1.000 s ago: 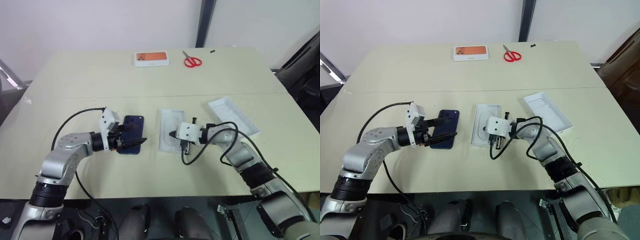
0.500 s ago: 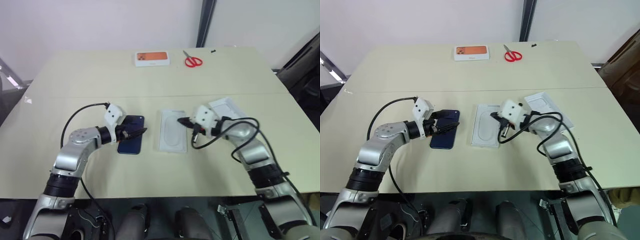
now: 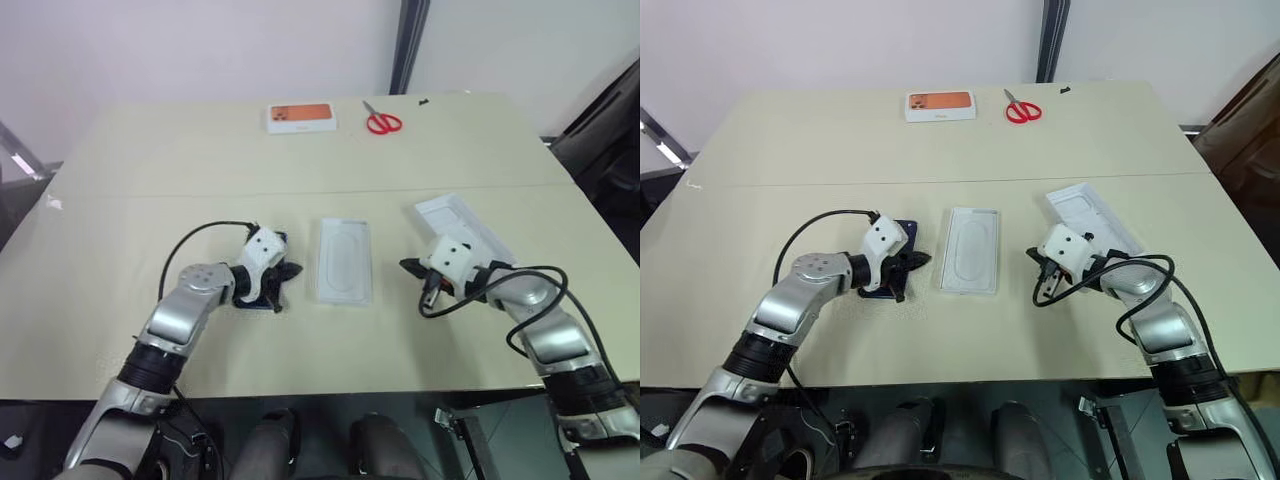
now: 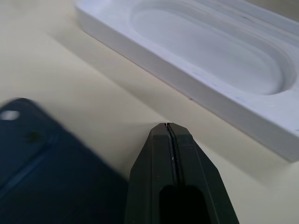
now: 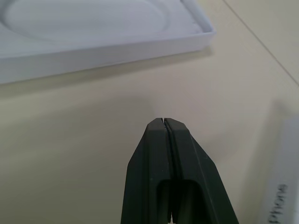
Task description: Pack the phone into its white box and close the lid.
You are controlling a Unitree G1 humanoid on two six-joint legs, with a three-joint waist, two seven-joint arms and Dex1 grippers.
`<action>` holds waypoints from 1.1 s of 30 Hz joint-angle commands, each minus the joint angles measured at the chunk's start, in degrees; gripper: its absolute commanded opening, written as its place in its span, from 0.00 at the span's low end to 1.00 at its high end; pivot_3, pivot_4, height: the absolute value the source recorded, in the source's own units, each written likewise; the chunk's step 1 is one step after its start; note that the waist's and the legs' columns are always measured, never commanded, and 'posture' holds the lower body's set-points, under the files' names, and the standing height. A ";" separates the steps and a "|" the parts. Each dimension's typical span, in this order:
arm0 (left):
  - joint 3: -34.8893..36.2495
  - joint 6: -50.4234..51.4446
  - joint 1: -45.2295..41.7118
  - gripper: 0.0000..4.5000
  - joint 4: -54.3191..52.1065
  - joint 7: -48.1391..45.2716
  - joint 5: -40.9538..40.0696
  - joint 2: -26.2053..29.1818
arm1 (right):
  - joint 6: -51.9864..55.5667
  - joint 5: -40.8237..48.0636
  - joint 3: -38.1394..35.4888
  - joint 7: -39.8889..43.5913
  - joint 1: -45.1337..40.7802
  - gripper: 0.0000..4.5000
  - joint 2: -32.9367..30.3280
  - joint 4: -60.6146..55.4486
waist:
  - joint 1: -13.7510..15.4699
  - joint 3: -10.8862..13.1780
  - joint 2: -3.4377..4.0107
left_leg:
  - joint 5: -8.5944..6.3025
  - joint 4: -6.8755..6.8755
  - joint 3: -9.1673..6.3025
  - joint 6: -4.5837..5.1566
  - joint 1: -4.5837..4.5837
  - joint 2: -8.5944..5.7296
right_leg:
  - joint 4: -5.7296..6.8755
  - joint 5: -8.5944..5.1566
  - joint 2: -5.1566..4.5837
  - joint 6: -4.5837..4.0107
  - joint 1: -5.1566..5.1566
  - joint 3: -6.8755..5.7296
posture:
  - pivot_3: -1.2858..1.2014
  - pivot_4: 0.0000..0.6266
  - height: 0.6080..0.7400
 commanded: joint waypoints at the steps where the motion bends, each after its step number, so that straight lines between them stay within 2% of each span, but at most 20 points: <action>1: -2.67 4.08 -1.19 0.01 -2.31 -2.26 0.08 0.28 | -0.79 0.00 1.07 -0.48 -1.44 0.00 1.30 -2.93 | 0.04 0.00 0.01 | 0.00 0.00 0.00 0.00 0.00 0.00 | 0.01 0.00 0.00 0.00 0.00 0.00 | 0.52 0.24 0.95; 7: -6.04 7.12 -3.05 0.01 -3.46 -3.50 0.34 -1.74 | -1.16 0.01 1.67 0.00 -3.18 0.00 1.63 -1.63 | 0.42 0.00 0.01 | 0.06 0.07 -0.01 -0.11 0.00 -0.01 | -0.01 0.00 0.00 0.00 0.06 -0.02 | 0.52 0.24 0.95; 14: -7.24 7.70 -3.78 0.01 -4.43 -4.19 -0.02 -4.79 | -2.17 1.08 -0.42 2.05 0.11 0.00 -2.46 -2.24 | 1.12 0.00 0.00 | 0.07 0.12 0.01 -0.11 -0.02 -0.02 | -0.02 0.00 -0.01 0.00 0.07 -0.01 | 0.52 0.24 0.95; 22: -5.70 6.60 -4.14 0.01 -2.39 -4.28 0.65 -4.11 | 0.00 3.38 -1.83 4.65 4.70 0.00 -5.07 -6.76 | 1.12 0.00 0.00 | 0.07 0.12 0.01 -0.11 -0.02 -0.01 | -0.01 0.00 0.00 0.00 0.07 -0.01 | 0.52 0.24 0.95; 31: -5.46 5.55 -4.48 0.01 -1.29 -4.59 0.71 -3.68 | 5.72 10.98 -3.03 9.60 6.50 0.00 -5.45 -12.90 | 1.16 0.00 0.00 | 0.04 0.14 -0.01 -0.06 -0.01 0.00 | -0.01 0.00 0.00 0.00 0.09 -0.01 | 0.52 0.24 0.95; 33: -5.70 5.70 -4.00 0.01 -2.13 -4.58 0.41 -3.86 | 4.78 9.56 -2.44 9.40 7.02 0.00 -5.97 -12.91 | 1.19 0.00 0.00 | -0.01 0.14 -0.01 0.03 -0.01 0.00 | -0.01 0.00 0.00 0.00 0.08 -0.01 | 0.52 0.24 0.95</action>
